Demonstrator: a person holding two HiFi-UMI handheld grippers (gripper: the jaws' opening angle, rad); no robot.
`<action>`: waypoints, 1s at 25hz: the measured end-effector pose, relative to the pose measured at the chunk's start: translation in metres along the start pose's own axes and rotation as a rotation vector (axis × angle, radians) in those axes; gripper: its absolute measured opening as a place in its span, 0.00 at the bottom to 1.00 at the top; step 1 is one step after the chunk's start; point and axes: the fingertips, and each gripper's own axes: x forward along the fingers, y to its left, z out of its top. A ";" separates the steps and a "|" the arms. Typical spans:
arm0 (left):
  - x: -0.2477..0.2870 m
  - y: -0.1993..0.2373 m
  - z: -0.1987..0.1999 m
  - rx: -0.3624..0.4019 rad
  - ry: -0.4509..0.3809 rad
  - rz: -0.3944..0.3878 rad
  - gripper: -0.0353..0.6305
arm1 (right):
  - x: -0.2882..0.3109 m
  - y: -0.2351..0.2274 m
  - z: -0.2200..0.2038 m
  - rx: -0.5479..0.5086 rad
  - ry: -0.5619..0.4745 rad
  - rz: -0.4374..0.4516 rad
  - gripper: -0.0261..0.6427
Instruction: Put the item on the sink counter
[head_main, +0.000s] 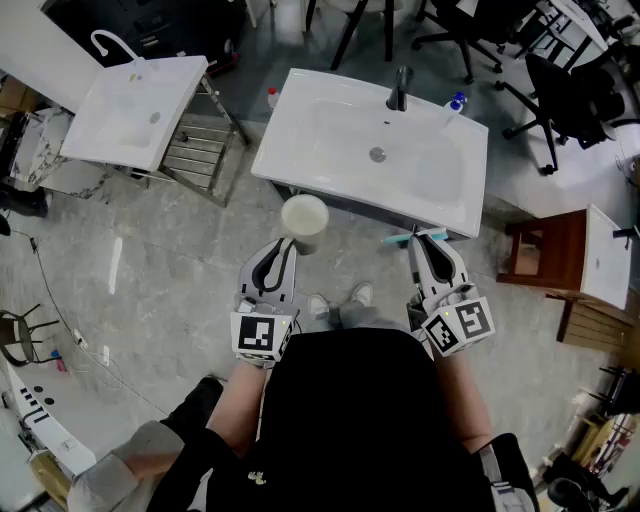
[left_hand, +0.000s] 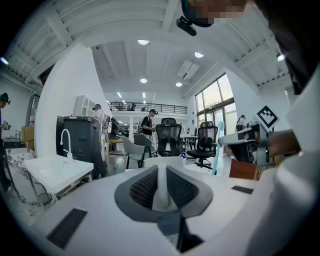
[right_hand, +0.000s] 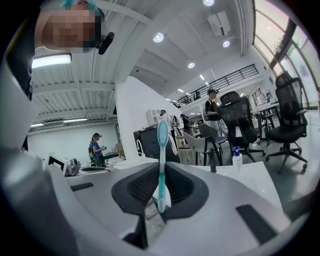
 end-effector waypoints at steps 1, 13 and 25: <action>0.004 -0.001 0.001 0.001 0.000 0.001 0.15 | 0.002 -0.003 0.001 0.001 0.000 0.003 0.12; 0.045 -0.026 0.010 0.023 0.019 0.006 0.15 | 0.010 -0.048 0.011 0.014 -0.016 0.031 0.12; 0.081 -0.042 0.009 0.005 0.031 0.077 0.15 | 0.020 -0.098 0.023 -0.009 -0.048 0.069 0.12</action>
